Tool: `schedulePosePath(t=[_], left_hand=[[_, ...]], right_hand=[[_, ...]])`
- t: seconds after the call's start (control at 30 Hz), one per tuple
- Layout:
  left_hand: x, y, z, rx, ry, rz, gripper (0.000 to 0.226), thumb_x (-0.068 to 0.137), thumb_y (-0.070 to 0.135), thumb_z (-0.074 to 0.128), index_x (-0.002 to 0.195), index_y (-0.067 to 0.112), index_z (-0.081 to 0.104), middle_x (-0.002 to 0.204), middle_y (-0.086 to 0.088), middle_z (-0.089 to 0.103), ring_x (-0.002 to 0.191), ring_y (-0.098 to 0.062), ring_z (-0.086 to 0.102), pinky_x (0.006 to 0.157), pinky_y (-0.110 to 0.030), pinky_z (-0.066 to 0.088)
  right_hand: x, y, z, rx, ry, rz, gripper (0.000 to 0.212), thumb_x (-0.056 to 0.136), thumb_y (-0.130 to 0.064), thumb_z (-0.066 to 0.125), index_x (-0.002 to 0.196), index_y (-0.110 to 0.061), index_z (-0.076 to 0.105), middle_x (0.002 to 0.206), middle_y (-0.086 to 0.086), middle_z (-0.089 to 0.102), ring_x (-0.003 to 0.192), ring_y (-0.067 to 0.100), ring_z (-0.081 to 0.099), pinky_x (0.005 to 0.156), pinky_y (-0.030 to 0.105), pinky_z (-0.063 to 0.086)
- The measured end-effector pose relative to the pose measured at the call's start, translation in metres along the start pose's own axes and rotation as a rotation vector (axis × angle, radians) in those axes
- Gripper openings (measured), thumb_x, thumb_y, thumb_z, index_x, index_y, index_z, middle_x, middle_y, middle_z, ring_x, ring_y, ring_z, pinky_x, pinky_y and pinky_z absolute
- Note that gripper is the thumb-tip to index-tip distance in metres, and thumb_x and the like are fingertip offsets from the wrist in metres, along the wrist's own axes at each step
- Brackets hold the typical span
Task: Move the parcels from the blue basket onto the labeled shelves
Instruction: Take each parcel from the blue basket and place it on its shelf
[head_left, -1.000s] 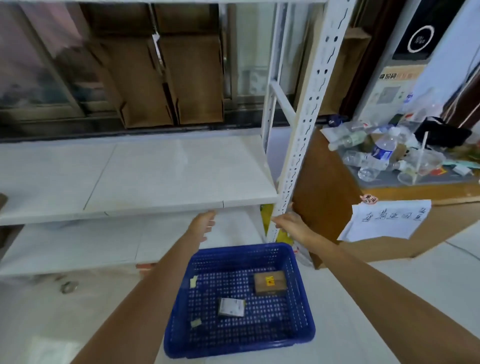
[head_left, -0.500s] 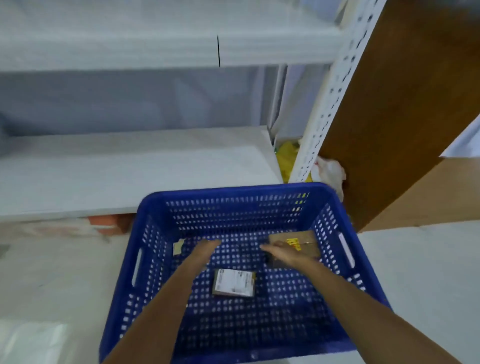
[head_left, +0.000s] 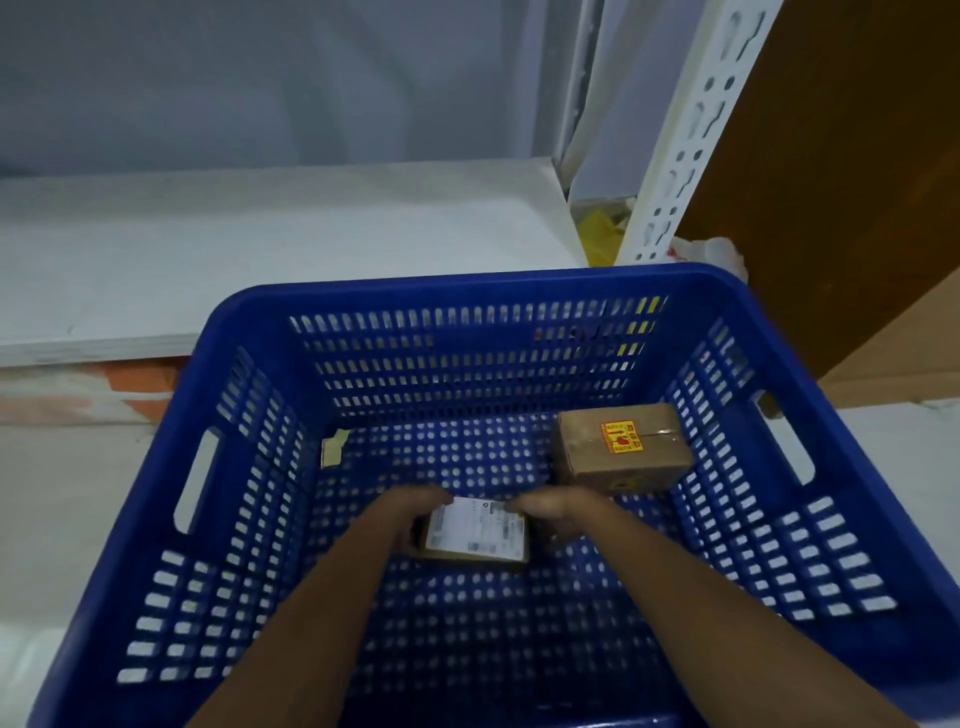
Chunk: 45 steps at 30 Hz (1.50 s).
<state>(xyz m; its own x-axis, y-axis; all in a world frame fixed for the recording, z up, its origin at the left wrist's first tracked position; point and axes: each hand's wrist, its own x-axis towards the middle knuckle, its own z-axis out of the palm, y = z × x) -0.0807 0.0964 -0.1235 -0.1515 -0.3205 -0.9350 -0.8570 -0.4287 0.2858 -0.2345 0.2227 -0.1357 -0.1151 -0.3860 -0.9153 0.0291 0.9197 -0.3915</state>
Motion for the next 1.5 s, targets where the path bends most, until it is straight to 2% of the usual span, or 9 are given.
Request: schedulePosePath(t=[0.27,0.4,0.6,0.77,0.97,1.07,1.2,1.33,1.5], left_hand=[[-0.054,0.033,-0.019,-0.162,0.057,0.123,0.028,0.093,0.018,0.056,0.119,0.009,0.047,0.108,-0.010,0.052,0.097,-0.025,0.054,0.080,-0.039,0.046],[-0.143,0.064,-0.040,-0.241,0.008,0.141,0.025,0.095,0.020,0.056,0.117,0.012,0.048,0.122,-0.015,0.047,0.113,-0.034,0.051,0.087,-0.049,0.049],[-0.316,0.118,-0.080,-0.290,-0.123,0.167,0.027,0.089,0.025,0.064,0.110,0.012,0.053,0.104,-0.011,0.054,0.094,-0.025,0.056,0.077,-0.040,0.051],[-0.475,0.170,-0.117,-0.285,-0.242,0.179,0.032,0.085,0.025,0.065,0.110,0.011,0.050,0.105,-0.012,0.050,0.099,-0.027,0.056,0.079,-0.037,0.052],[-0.660,0.211,-0.162,-0.255,-0.308,0.243,0.032,0.083,0.024,0.069,0.107,0.014,0.050,0.111,-0.015,0.050,0.097,-0.031,0.058,0.078,-0.038,0.053],[-0.742,0.229,-0.186,-0.271,-0.330,0.254,0.033,0.082,0.024,0.071,0.103,0.013,0.048,0.109,-0.015,0.049,0.097,-0.031,0.056,0.075,-0.038,0.054],[-0.823,0.252,-0.216,-0.303,-0.309,0.328,0.038,0.079,0.023,0.071,0.111,0.013,0.054,0.107,-0.015,0.052,0.097,-0.031,0.057,0.075,-0.037,0.056],[-0.876,0.259,-0.246,-0.397,-0.217,0.446,0.032,0.079,0.024,0.071,0.104,0.013,0.054,0.100,-0.015,0.054,0.090,-0.030,0.058,0.069,-0.035,0.055],[-0.906,0.242,-0.280,-0.550,-0.080,0.562,0.035,0.081,0.026,0.072,0.111,0.015,0.056,0.104,-0.015,0.057,0.093,-0.028,0.061,0.061,-0.032,0.057]], right_hand=[[-0.055,-0.030,-0.033,0.298,0.149,-0.141,0.020,0.095,-0.020,0.059,0.103,-0.002,0.061,0.078,0.010,0.061,0.085,0.031,0.068,0.085,0.042,0.057],[-0.146,-0.061,-0.045,0.343,0.184,-0.191,0.014,0.096,-0.016,0.058,0.097,-0.004,0.063,0.078,0.009,0.062,0.083,0.026,0.068,0.080,0.038,0.060],[-0.322,-0.123,-0.071,0.385,0.204,-0.234,0.016,0.095,-0.023,0.058,0.084,-0.011,0.055,0.062,0.005,0.061,0.054,0.018,0.060,0.050,0.027,0.047],[-0.473,-0.176,-0.091,0.626,0.124,-0.229,0.023,0.093,-0.020,0.063,0.110,-0.007,0.054,0.093,0.015,0.065,0.083,0.030,0.070,0.082,0.042,0.058],[-0.660,-0.229,-0.107,0.662,0.036,-0.288,0.040,0.087,-0.021,0.071,0.121,-0.011,0.054,0.125,0.021,0.056,0.109,0.034,0.062,0.093,0.042,0.052],[-0.741,-0.258,-0.112,0.611,0.000,-0.329,0.040,0.084,-0.027,0.073,0.115,-0.011,0.054,0.118,0.020,0.053,0.100,0.034,0.063,0.079,0.037,0.054],[-0.814,-0.307,-0.119,0.515,0.039,-0.440,0.034,0.085,-0.032,0.072,0.110,-0.012,0.059,0.116,0.019,0.055,0.102,0.033,0.061,0.095,0.044,0.052],[-0.854,-0.360,-0.115,0.493,0.040,-0.543,0.036,0.078,-0.029,0.076,0.106,-0.011,0.061,0.104,0.018,0.060,0.079,0.028,0.071,0.064,0.032,0.059],[-0.864,-0.419,-0.090,0.470,0.011,-0.633,0.035,0.084,-0.027,0.073,0.114,-0.014,0.063,0.112,0.020,0.063,0.083,0.027,0.074,0.063,0.031,0.059]])
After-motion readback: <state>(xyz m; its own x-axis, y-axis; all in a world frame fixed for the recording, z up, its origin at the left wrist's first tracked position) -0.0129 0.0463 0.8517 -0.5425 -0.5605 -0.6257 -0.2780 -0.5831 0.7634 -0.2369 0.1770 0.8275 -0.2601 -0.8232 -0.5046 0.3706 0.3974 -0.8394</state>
